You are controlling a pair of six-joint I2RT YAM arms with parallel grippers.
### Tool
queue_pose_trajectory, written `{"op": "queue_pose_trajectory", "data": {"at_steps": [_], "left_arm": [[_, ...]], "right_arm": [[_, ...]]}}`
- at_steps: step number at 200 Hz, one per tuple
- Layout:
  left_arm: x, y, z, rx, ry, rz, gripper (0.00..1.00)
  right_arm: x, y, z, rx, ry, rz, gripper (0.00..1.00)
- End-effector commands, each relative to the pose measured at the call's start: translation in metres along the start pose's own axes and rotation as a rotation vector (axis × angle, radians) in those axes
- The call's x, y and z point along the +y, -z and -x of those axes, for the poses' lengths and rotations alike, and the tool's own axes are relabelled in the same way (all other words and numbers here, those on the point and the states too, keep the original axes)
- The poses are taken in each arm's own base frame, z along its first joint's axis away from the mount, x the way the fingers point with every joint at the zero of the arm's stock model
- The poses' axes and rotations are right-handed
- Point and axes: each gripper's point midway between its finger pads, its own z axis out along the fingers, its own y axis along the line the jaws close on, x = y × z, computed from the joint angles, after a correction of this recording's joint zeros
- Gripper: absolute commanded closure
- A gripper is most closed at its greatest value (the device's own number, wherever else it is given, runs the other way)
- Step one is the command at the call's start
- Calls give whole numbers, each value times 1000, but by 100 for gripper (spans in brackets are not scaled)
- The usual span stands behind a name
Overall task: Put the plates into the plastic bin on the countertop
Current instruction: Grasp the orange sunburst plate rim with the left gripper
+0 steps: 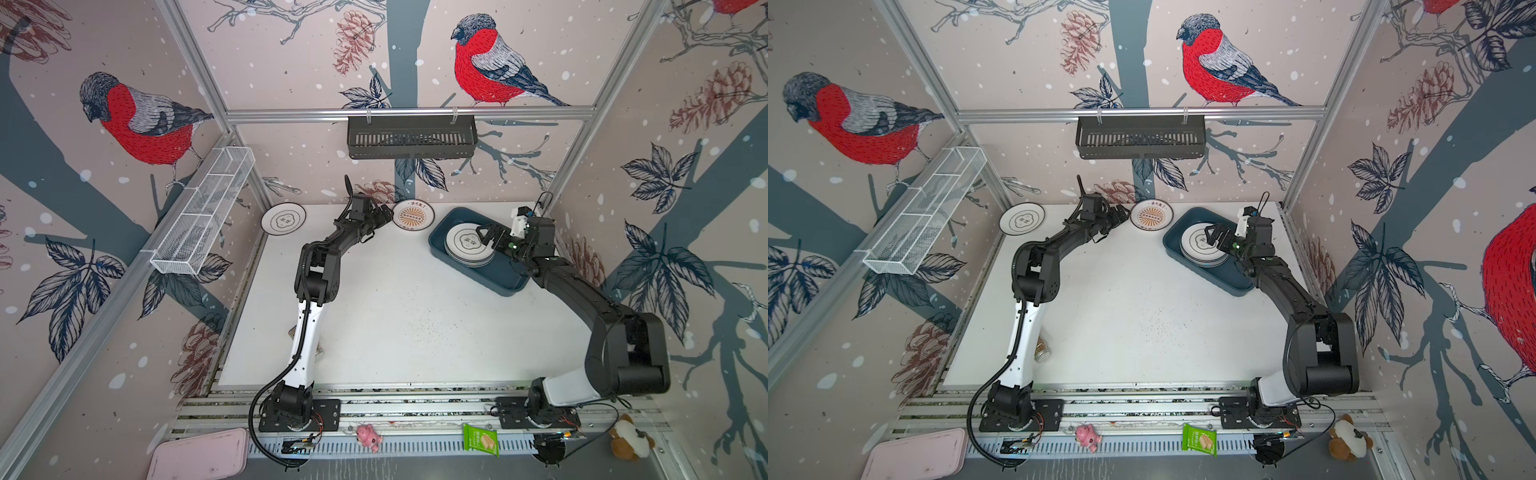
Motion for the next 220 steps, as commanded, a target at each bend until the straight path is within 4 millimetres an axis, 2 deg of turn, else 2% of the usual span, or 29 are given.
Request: {"op": "queue_pose_trajectory", "data": {"at_steps": [1,31,46,88,129,145,165,193,220], "left_arm": [[-19,-4,8,-40,20,-100,11],[-23,-15,-5,-30,37,-129,13],[-23,-22,-13,-22,54,-140,20],[-12,-36,-32,-29,90,-71,30],[4,-47,-48,-33,140,-8,46],[9,-49,-51,-39,163,-2,60],[10,-48,-50,-52,180,-4,72],[2,-43,-47,-53,191,-53,83],[-7,-28,-36,-86,194,-88,90]], "right_arm": [[-2,-2,2,-5,18,-24,1],[-2,-8,2,6,17,-35,1],[-2,-10,1,10,13,-38,1],[1,-12,3,10,16,-43,1],[0,-13,4,15,16,-56,1],[-2,-13,4,16,14,-64,0],[-3,-13,3,18,15,-71,1],[-3,-12,4,13,8,-74,0],[0,-9,6,5,11,-69,0]]}}
